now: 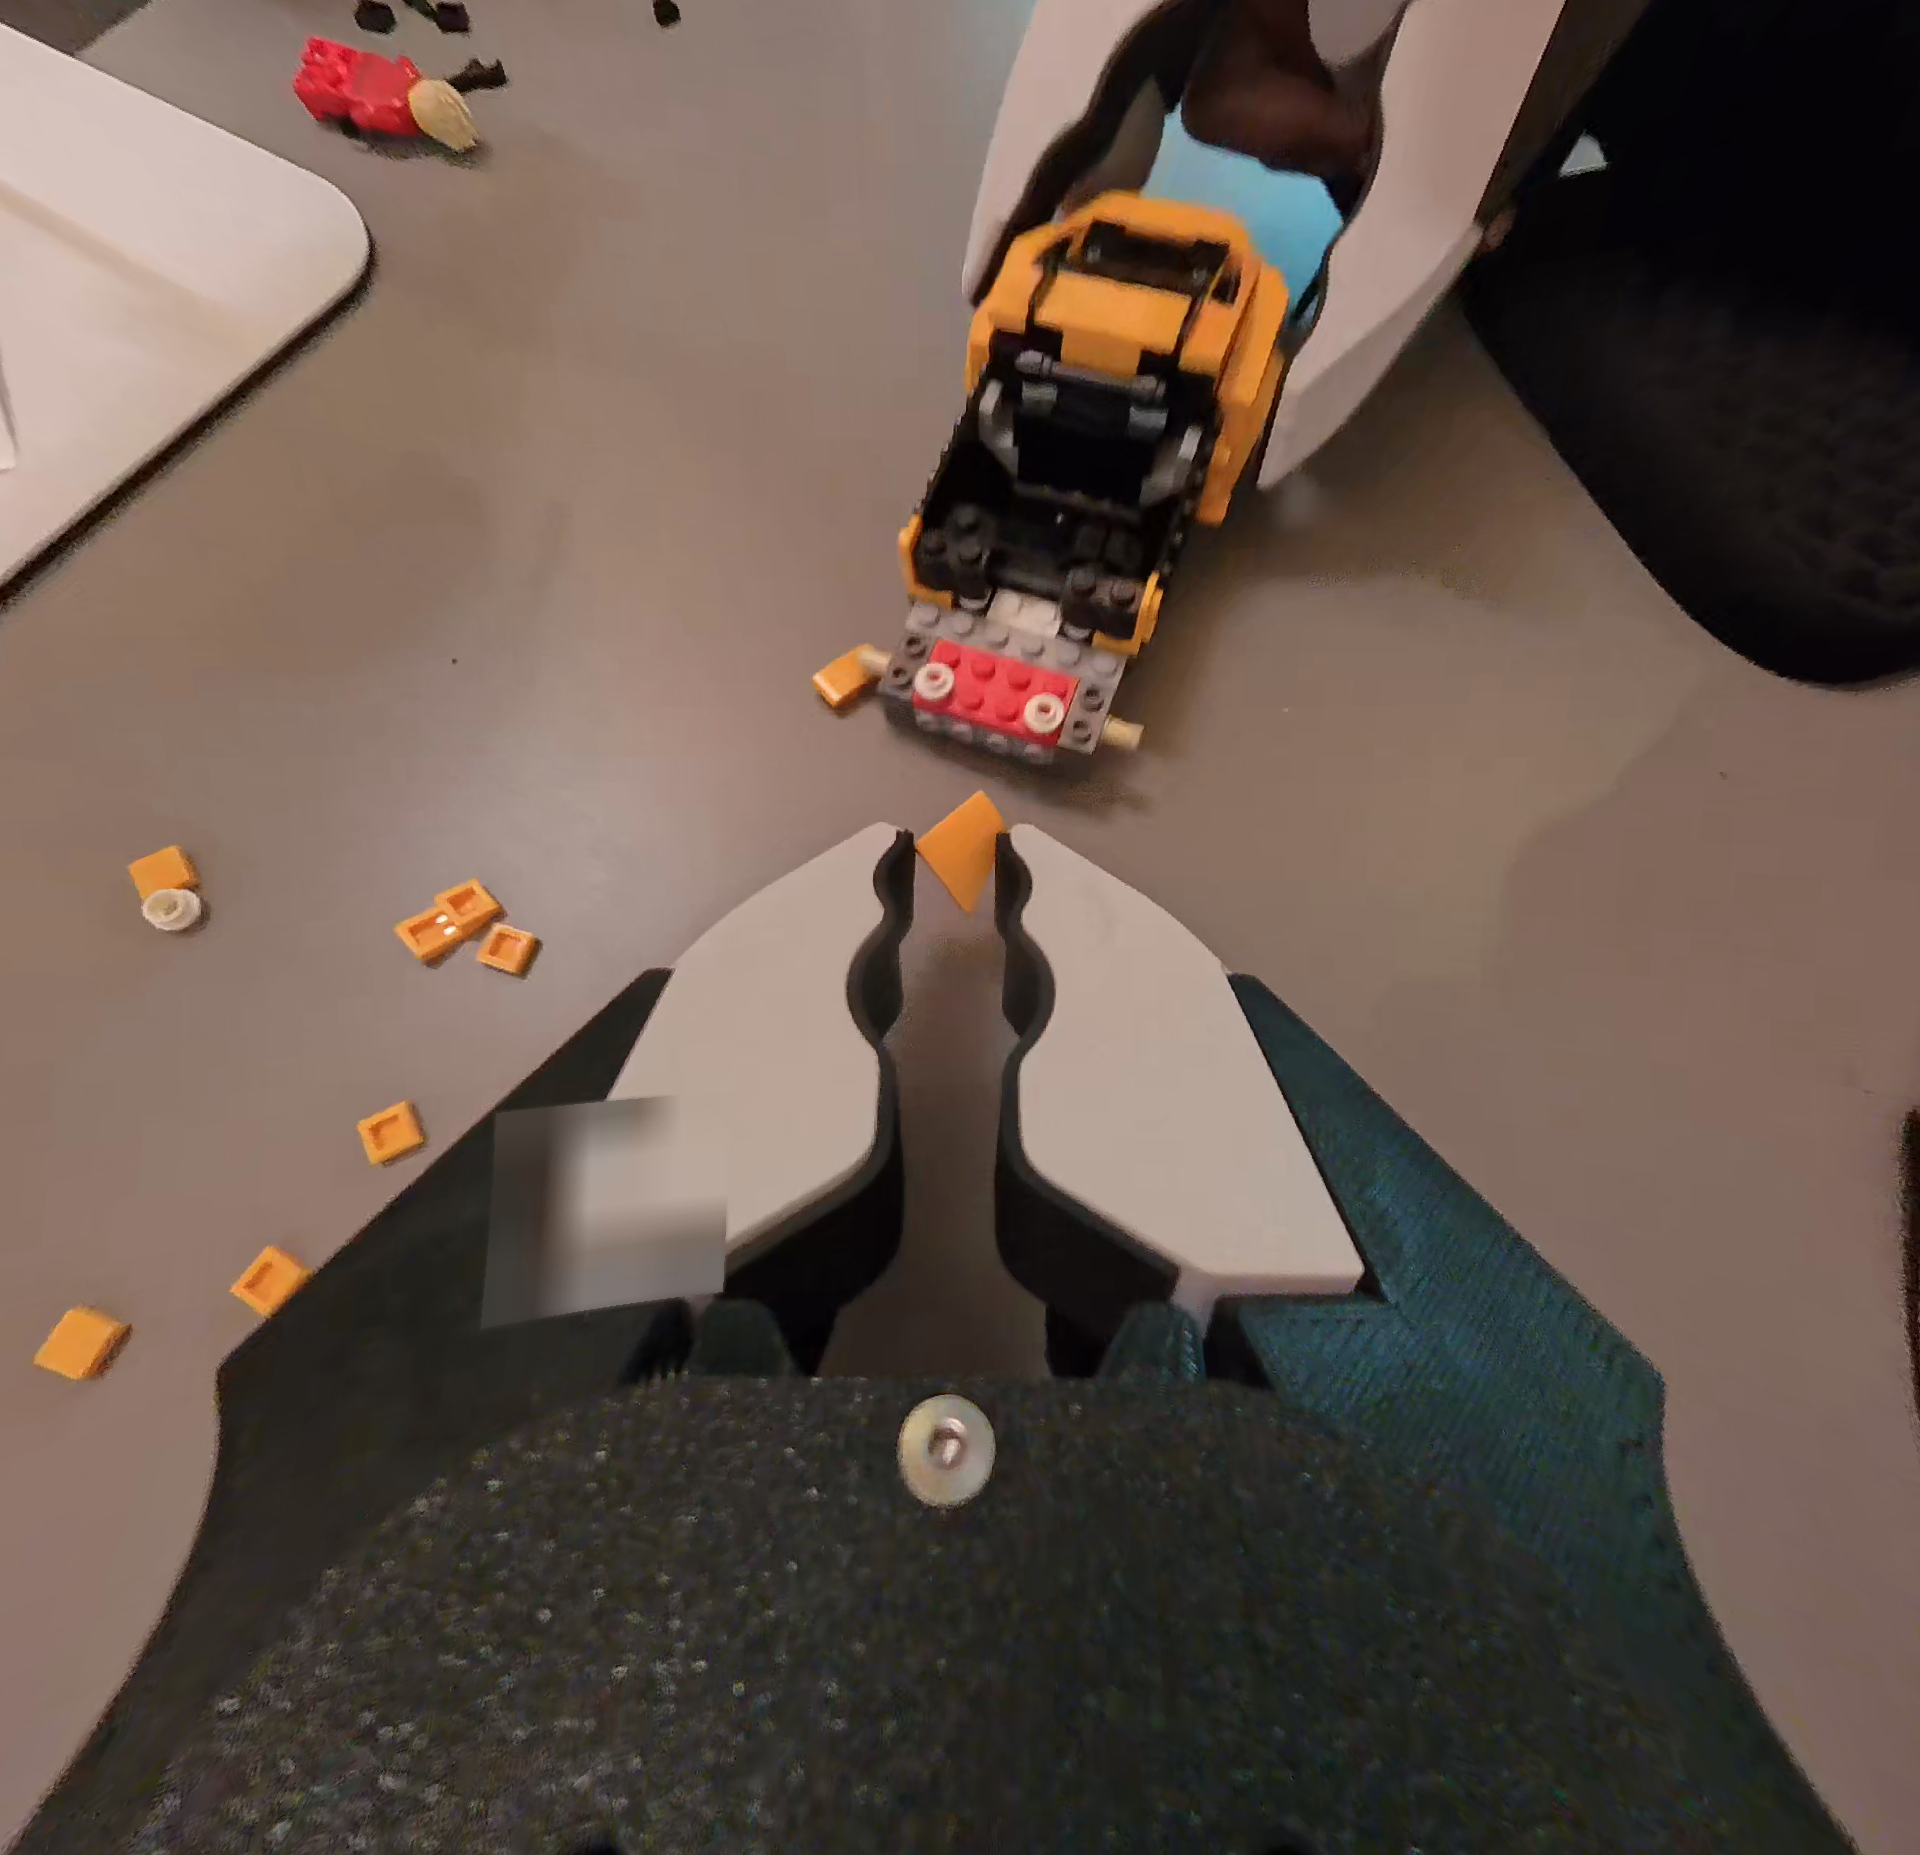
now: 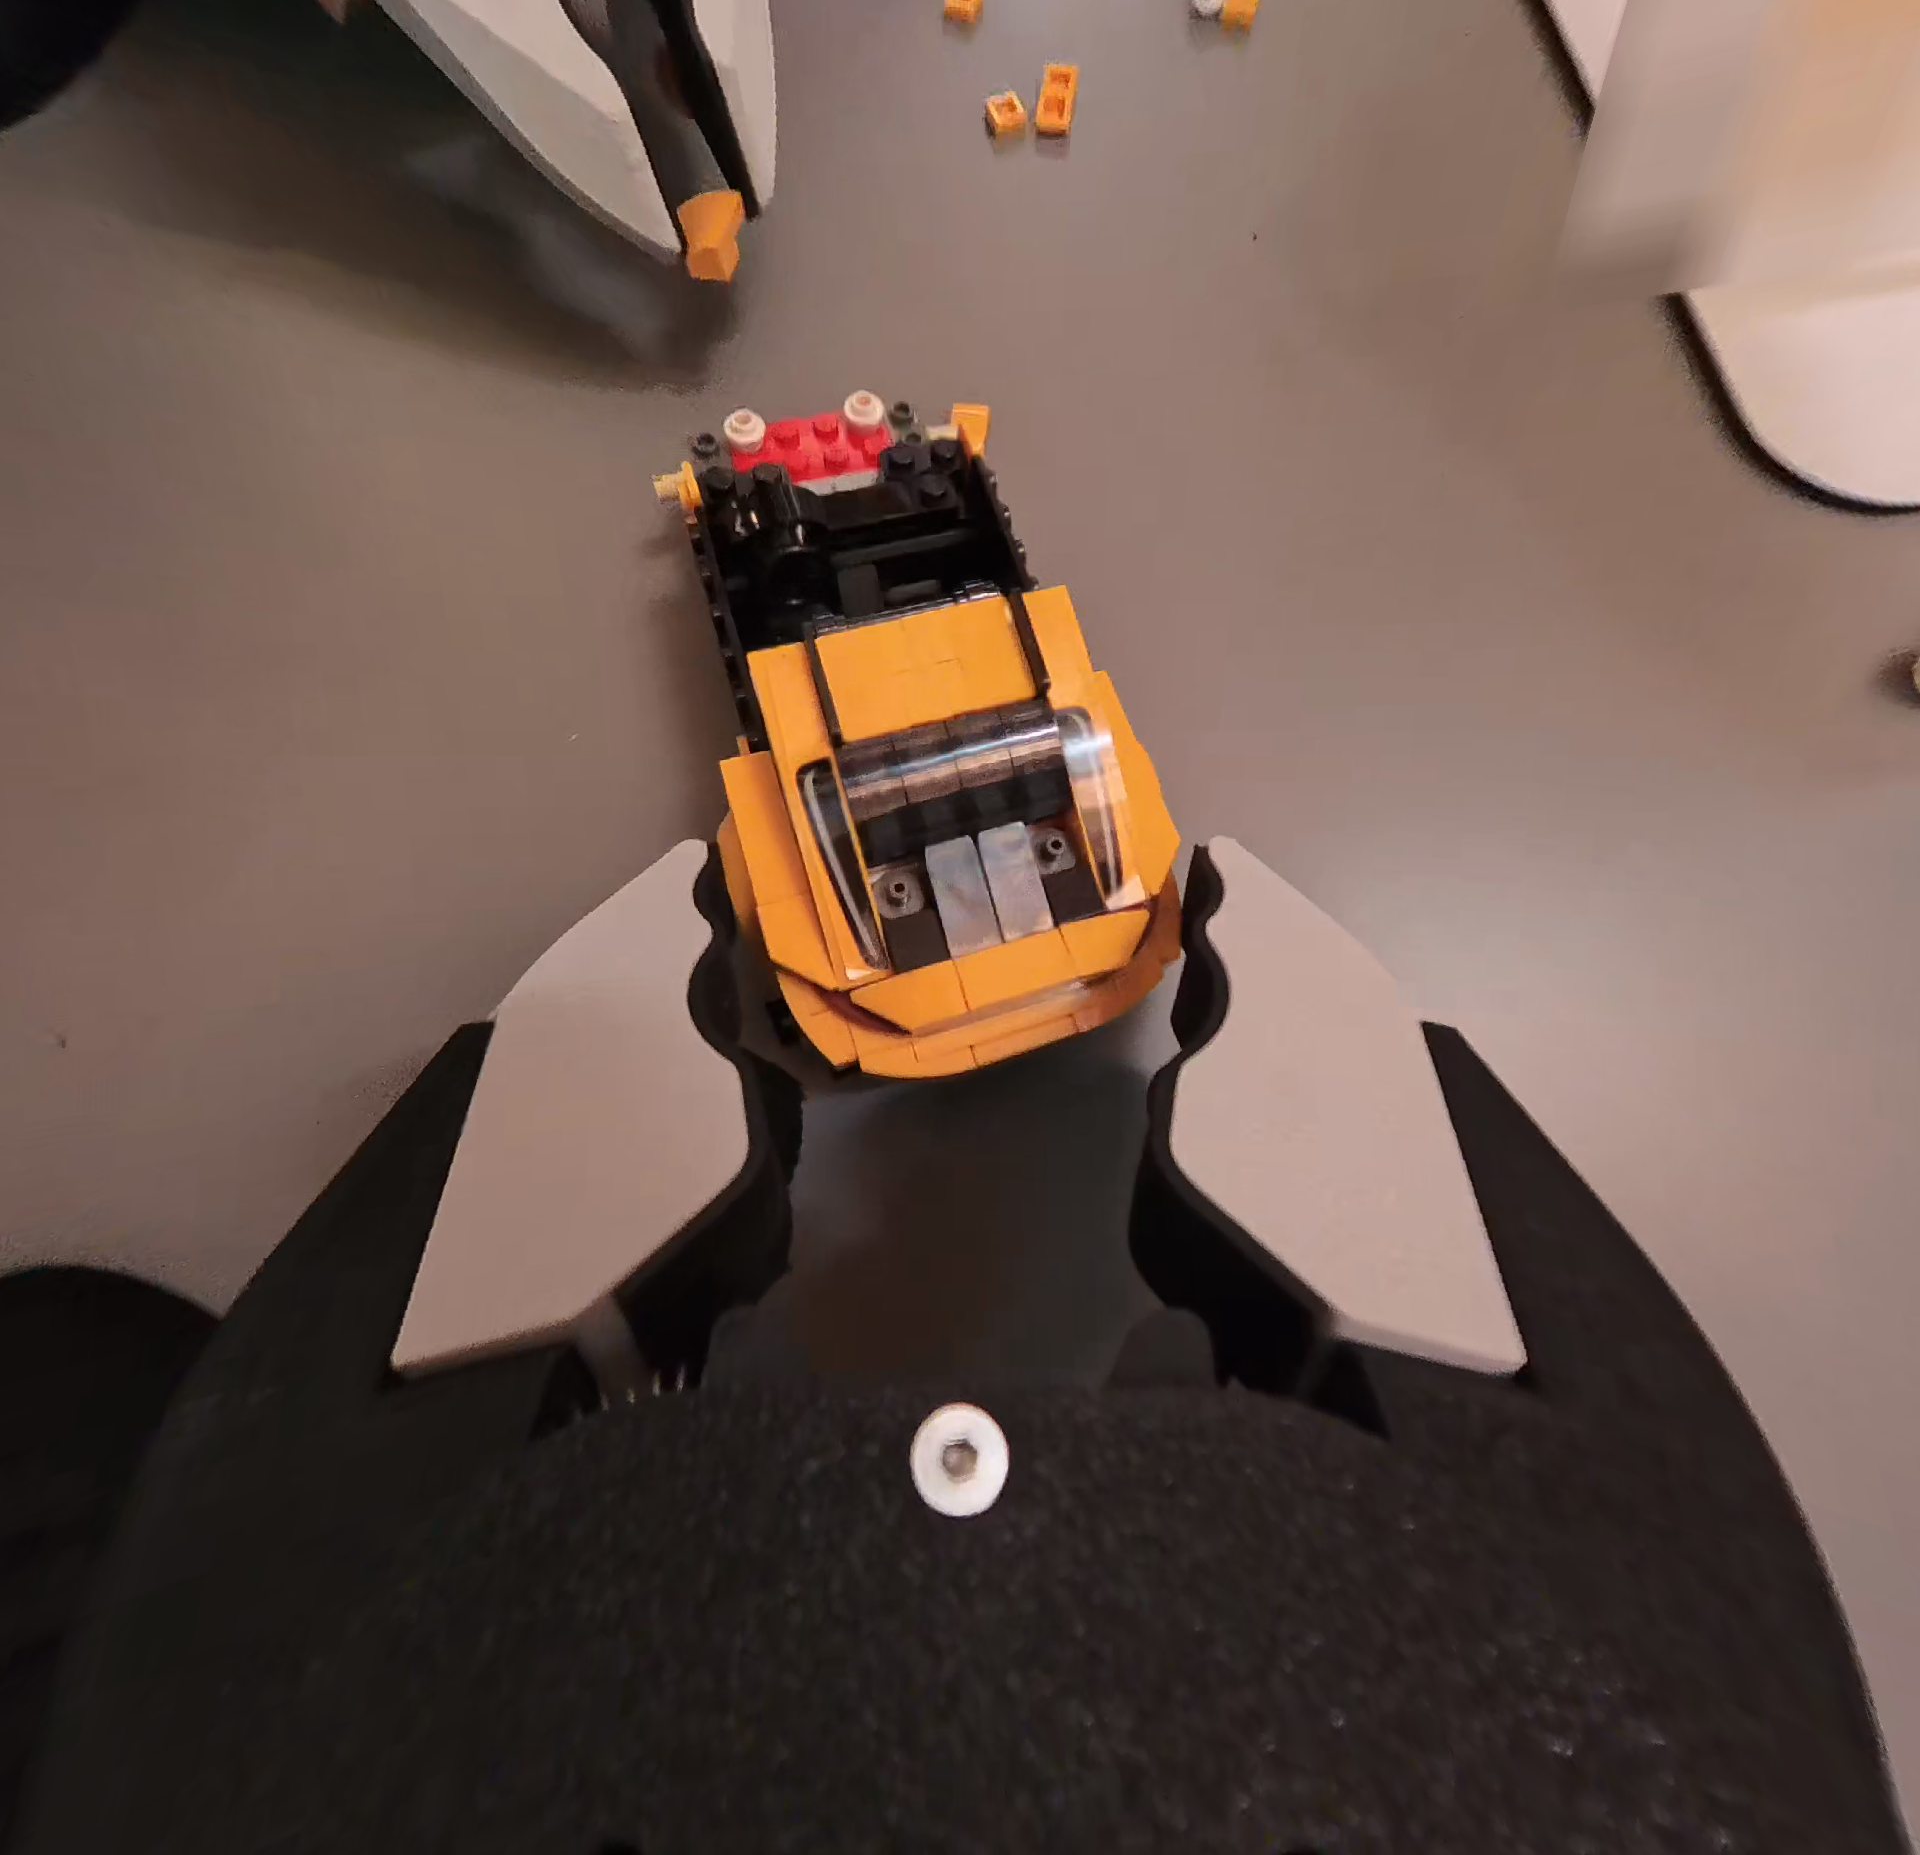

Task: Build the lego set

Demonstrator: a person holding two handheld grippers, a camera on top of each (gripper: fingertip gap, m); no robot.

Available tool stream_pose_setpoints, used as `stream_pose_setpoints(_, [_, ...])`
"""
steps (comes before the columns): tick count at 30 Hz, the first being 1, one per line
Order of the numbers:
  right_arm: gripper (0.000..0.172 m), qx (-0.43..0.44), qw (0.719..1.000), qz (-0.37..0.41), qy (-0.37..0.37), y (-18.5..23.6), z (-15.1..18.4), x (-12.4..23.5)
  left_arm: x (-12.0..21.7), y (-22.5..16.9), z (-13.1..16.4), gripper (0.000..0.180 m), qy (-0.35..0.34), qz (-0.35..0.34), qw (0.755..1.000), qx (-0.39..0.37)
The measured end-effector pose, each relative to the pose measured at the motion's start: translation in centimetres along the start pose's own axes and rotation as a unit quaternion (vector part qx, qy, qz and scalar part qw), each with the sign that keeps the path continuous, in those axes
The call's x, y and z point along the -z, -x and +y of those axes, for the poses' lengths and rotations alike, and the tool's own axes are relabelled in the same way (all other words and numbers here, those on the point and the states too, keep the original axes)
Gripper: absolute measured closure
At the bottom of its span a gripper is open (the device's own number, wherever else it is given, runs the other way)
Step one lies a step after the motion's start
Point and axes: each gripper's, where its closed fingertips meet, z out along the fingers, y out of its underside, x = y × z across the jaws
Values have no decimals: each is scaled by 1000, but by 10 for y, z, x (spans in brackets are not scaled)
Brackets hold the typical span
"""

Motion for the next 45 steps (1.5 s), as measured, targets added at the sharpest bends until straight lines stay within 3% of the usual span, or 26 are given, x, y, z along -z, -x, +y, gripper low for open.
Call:
stream_pose_setpoints(8, [89,-47,999,5,10,18,-15,-20,8,0,-15,166,-38,-8,999,-9])
stream_pose_setpoints(15, [89,-145,989,-28,-18,26,-26,-22,13,-12,-25,166,-66,2,997,-45])
stream_pose_setpoints(29, [89,-306,947,-72,-66,39,-47,-29,16,-29,-38,166,-81,-31,989,-121])
stream_pose_setpoints(38, [89,-303,949,-71,-42,55,-48,-32,13,-29,-33,166,-61,-14,996,-56])
stream_pose_setpoints(45, [91,-303,947,-101,-27,52,-44,-28,13,-32,-34,166,-65,-4,996,-53])
